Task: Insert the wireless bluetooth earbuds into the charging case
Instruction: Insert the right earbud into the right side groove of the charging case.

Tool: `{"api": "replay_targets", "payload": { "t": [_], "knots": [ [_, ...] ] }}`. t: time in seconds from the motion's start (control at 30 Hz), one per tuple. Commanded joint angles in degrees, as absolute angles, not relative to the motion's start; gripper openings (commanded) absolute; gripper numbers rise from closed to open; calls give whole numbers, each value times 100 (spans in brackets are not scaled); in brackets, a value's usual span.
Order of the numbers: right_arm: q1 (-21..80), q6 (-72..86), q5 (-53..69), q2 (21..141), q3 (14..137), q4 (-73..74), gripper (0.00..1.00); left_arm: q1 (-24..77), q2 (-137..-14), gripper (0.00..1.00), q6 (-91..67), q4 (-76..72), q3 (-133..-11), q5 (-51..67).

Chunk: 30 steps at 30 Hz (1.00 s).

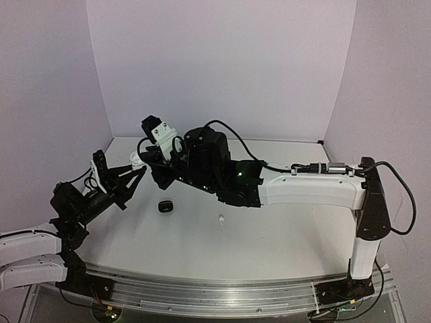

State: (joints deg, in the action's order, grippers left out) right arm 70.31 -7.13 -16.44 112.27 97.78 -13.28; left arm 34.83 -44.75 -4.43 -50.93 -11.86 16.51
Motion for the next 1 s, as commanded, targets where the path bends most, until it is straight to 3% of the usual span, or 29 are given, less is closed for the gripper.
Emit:
{"api": "replay_targets", "payload": {
  "t": [0.0, 0.97],
  "knots": [
    [7040, -905, -1988, 10916, 9855, -1494, 0, 3500, -4439, 0, -466, -5363, -1230, 1711],
    [7041, -1402, -1848, 10890, 9472, -1388, 0, 3498, -4391, 0, -703, -5437, -1300, 1600]
  ]
}}
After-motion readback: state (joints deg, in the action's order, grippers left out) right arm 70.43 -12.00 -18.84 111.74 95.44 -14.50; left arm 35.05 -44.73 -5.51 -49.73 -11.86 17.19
